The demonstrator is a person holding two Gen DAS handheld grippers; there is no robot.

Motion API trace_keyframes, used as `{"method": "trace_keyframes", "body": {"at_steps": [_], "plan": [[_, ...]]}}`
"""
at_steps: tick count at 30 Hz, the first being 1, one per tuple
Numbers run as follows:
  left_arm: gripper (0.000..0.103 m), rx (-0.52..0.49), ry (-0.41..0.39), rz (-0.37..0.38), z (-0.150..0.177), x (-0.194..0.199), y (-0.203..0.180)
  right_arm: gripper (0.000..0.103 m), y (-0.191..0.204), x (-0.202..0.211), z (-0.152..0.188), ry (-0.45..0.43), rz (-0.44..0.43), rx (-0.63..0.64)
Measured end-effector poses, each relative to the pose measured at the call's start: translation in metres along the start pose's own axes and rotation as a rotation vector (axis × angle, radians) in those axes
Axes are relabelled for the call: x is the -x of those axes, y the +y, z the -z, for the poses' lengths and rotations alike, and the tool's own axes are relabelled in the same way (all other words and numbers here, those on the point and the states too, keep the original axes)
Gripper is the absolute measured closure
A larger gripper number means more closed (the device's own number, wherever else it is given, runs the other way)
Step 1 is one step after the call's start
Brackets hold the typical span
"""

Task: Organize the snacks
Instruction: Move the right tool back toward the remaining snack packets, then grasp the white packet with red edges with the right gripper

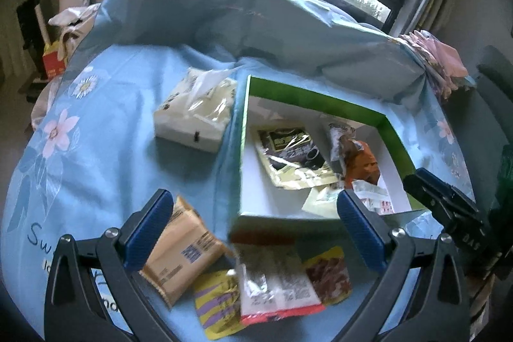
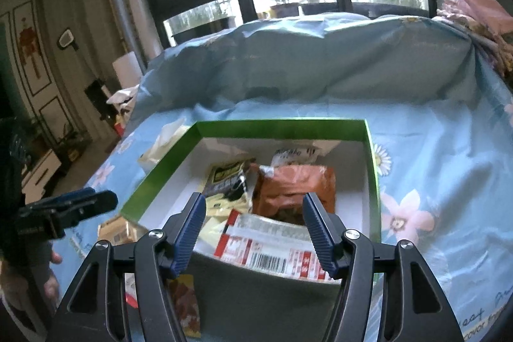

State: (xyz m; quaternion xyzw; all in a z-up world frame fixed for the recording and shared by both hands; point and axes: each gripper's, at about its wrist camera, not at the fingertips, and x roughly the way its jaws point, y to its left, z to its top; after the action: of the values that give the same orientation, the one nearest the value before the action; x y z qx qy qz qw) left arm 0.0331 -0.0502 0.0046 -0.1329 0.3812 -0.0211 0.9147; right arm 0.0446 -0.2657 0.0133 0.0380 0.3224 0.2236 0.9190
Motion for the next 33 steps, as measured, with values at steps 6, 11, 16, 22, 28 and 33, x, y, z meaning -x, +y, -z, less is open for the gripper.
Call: {"method": "trace_keyframes", "body": {"at_steps": [6,11,16,22,28,33], "plan": [[0.001,0.045,0.038,0.058,0.01,0.006,0.013,0.04,0.01,0.004,0.017,0.029,-0.122,0.021],[0.001,0.108,0.125,0.174,0.024,0.002,0.023,0.04,0.023,0.0,0.037,0.118,-0.313,0.044],[0.001,0.158,0.202,0.253,0.036,-0.002,0.028,0.04,0.042,-0.003,0.055,0.167,-0.371,0.125],[0.002,0.207,0.27,0.315,0.045,-0.007,0.029,0.04,0.068,-0.013,0.073,0.218,-0.389,0.241],[0.009,0.223,0.3,0.353,0.048,-0.007,0.028,0.04,0.084,-0.02,0.082,0.238,-0.374,0.322],[0.022,0.223,0.329,0.385,0.047,-0.012,0.027,0.04,0.086,-0.022,0.082,0.225,-0.348,0.344]]}}
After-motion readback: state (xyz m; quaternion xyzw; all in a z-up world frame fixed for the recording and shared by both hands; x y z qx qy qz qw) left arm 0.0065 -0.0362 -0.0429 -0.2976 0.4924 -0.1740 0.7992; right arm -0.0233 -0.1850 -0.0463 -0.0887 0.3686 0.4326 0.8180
